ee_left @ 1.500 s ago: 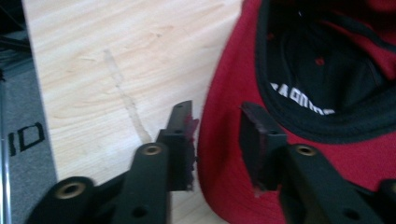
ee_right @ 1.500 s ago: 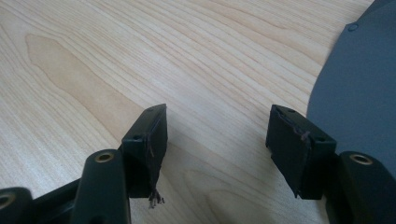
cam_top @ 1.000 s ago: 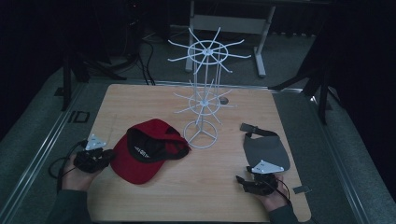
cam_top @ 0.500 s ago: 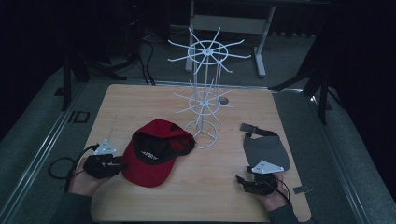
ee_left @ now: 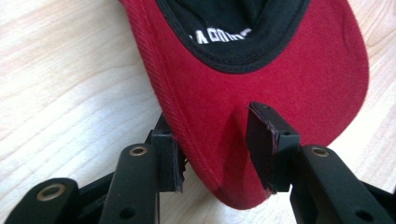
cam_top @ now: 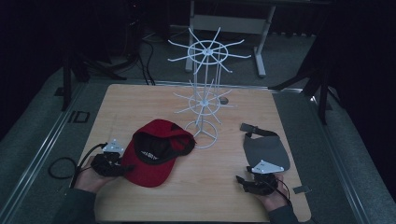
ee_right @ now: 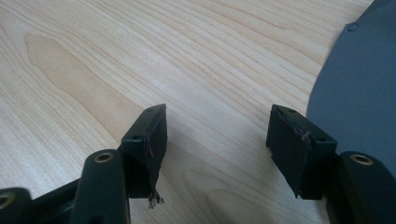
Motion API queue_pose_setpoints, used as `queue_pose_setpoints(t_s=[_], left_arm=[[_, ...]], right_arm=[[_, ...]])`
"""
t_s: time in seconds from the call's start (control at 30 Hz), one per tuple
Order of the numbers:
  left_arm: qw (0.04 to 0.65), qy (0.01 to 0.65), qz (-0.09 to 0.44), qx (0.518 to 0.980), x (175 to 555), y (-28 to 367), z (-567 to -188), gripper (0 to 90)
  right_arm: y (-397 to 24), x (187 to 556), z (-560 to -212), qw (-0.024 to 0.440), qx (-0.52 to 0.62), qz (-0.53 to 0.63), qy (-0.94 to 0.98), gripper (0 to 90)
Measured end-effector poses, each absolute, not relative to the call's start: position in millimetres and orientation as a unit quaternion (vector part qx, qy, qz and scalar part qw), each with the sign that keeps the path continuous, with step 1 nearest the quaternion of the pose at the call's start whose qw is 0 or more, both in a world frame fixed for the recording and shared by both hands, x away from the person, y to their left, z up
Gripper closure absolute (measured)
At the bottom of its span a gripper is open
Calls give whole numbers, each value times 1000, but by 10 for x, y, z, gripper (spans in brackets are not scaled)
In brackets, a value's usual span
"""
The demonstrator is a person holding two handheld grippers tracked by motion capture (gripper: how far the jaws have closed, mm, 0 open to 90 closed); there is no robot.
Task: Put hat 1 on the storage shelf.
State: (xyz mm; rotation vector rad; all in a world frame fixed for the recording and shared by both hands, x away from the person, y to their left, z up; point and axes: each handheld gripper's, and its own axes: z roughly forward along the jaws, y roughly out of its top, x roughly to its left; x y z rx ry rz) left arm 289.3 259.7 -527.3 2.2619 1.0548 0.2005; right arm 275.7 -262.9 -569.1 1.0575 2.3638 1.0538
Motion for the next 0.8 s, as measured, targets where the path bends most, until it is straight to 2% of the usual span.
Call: queue_pose_setpoints(t_s=[0.43, 0.57, 0.8], left_arm=[[311, 383, 16, 870, 2990, 2505, -5366, 573], [338, 390, -14, 856, 2977, 2551, -5369, 703], [360, 397, -5, 844, 2892, 2605, -5319, 792]], right_arm=[[-2629, 2758, -5691, 172, 372, 371, 833, 379], [-2629, 2757, -5691, 172, 372, 371, 833, 377], [-2628, 2756, -5691, 171, 372, 371, 833, 376]])
